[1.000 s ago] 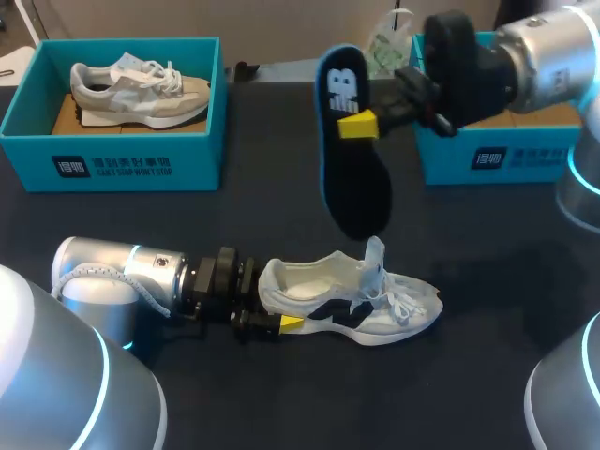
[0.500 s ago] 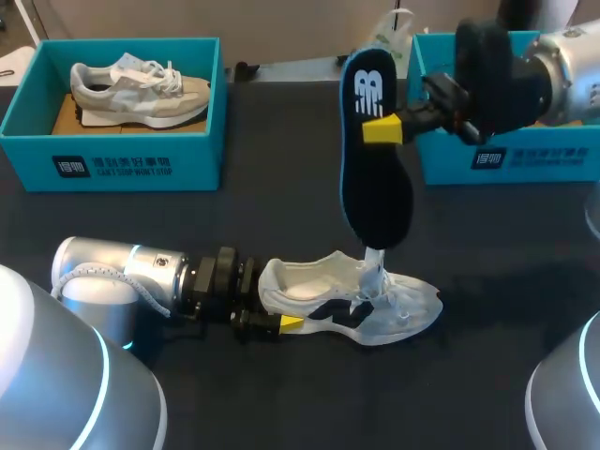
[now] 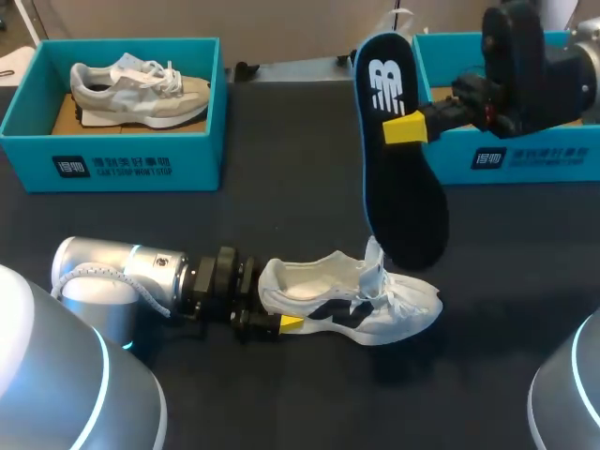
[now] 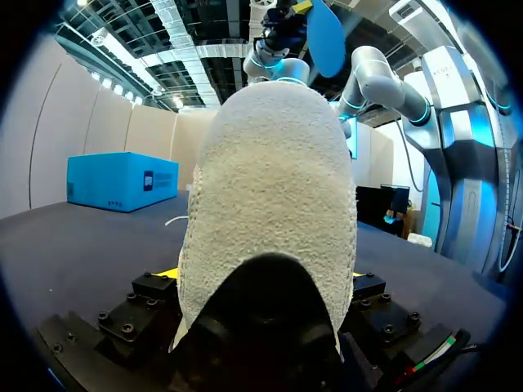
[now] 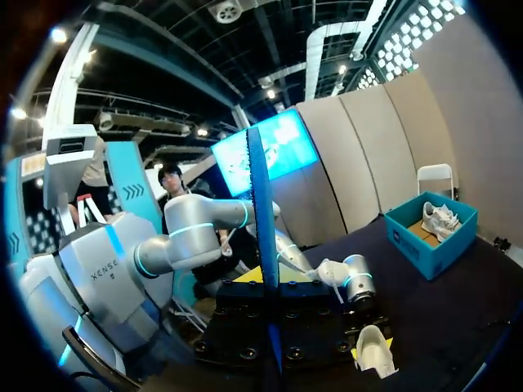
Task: Take the shoe out of the shoebox, open the shoe tongue, remove and reinsert the insole, then place the shoe into the shoebox
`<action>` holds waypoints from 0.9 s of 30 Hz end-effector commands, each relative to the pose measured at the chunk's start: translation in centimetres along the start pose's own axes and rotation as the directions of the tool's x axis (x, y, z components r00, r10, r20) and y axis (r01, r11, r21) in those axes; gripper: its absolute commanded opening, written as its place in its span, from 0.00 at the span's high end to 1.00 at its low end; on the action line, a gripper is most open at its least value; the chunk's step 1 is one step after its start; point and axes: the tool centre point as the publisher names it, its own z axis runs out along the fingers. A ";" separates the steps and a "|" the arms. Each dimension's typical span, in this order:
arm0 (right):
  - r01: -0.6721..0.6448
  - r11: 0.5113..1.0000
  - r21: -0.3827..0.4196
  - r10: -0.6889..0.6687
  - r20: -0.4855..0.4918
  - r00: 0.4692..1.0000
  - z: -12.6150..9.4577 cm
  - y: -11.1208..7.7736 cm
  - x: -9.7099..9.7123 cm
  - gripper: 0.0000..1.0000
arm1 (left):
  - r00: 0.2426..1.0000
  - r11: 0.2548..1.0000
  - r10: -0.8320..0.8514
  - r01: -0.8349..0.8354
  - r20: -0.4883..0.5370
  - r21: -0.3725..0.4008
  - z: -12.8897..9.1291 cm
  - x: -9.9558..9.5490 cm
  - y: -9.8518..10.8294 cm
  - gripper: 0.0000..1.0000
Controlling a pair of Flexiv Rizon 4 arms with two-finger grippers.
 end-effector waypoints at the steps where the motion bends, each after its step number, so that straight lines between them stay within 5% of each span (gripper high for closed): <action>1: -0.001 1.000 -0.002 0.001 0.028 1.000 0.0 -0.2 0.5 1.00 | 1.000 1.000 0.000 0.000 0.002 0.000 0.1 0.0 0.0 1.00; 27: -0.128 0.983 -0.133 0.138 0.066 0.988 0.1 -1.7 6.3 1.00 | 1.000 1.000 0.000 0.000 0.002 0.000 0.1 0.0 0.0 1.00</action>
